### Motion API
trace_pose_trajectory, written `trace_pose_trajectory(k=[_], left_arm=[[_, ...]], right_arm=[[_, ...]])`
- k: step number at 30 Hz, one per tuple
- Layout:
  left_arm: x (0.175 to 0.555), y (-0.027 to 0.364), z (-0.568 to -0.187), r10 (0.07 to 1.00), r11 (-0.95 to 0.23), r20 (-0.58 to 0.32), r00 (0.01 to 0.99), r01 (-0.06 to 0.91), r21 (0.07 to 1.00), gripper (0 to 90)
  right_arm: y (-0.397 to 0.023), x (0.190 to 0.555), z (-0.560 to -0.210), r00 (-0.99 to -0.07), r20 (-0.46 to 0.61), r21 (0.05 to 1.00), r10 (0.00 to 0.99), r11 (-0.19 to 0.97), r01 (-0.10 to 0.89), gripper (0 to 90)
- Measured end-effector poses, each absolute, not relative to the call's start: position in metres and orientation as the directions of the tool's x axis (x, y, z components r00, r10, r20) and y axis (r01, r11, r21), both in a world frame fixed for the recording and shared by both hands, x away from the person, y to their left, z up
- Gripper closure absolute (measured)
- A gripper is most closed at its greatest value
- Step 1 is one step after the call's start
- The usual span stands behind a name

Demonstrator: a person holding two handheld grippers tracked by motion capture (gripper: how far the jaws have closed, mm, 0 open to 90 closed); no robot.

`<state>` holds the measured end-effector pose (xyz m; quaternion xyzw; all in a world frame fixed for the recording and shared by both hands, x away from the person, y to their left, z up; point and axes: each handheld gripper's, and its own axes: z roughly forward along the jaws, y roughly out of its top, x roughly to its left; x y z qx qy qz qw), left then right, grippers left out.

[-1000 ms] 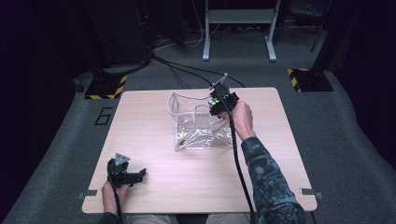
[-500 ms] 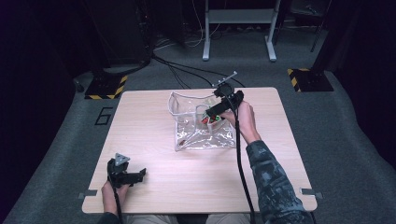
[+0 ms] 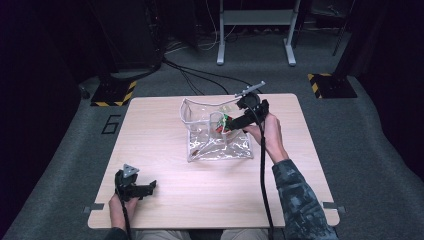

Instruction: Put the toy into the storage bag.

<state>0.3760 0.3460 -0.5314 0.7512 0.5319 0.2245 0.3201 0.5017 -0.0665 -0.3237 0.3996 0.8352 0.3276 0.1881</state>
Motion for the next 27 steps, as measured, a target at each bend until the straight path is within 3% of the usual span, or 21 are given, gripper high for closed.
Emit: trace_pose_trajectory(k=[27], left_arm=[[0.376,0.346,-0.531,0.943,-0.228,-0.003,0.332,0.655,0.72,2.6]], right_arm=[[-0.111,0.451,-0.35,-0.546,-0.075,0.722,0.834,0.424,0.548,0.0]])
